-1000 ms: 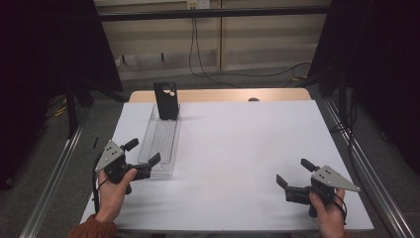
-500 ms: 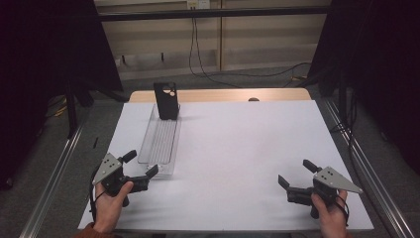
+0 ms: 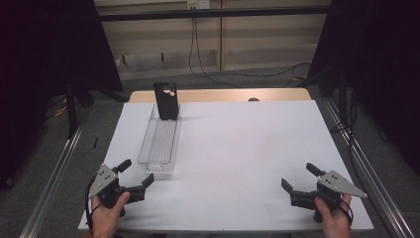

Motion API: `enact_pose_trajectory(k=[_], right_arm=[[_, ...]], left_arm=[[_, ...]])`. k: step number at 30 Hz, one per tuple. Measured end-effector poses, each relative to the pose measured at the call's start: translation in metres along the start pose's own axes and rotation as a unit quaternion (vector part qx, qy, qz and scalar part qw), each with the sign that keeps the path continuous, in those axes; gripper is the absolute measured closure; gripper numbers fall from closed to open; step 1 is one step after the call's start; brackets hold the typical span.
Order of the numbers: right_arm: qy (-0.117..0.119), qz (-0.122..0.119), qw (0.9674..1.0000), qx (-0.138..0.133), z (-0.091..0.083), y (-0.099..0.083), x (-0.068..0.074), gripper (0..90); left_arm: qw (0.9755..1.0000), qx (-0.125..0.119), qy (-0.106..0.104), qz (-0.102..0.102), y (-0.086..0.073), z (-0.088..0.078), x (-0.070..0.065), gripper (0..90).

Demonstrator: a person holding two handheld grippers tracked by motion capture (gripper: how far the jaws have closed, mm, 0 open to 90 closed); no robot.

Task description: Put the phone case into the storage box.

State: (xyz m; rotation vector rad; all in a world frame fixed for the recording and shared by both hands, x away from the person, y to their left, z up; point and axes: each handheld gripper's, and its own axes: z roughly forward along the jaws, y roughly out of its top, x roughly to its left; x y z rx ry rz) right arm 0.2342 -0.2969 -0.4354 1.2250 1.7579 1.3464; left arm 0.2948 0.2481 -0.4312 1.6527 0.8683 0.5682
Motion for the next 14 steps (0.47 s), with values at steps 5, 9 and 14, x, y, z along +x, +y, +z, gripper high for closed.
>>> enact_pose_trajectory(k=[5,9,14], right_arm=[[0.006,-0.004,1.0,0.001,0.001,-0.0005,0.0005,0.0],[0.008,-0.003,1.0,0.004,0.0042,-0.0005,0.0007,0.0],[0.007,-0.008,0.9999,0.004,0.0067,-0.0006,0.0018,0.0]], left_arm=[[0.9999,0.001,0.003,-0.014,-0.0017,-0.0058,-0.0003,2.7],[0.9998,-0.007,0.005,-0.02,-0.001,-0.0072,0.0018,2.7],[0.9994,-0.012,0.011,-0.029,0.0003,-0.0075,0.0042,2.8]])
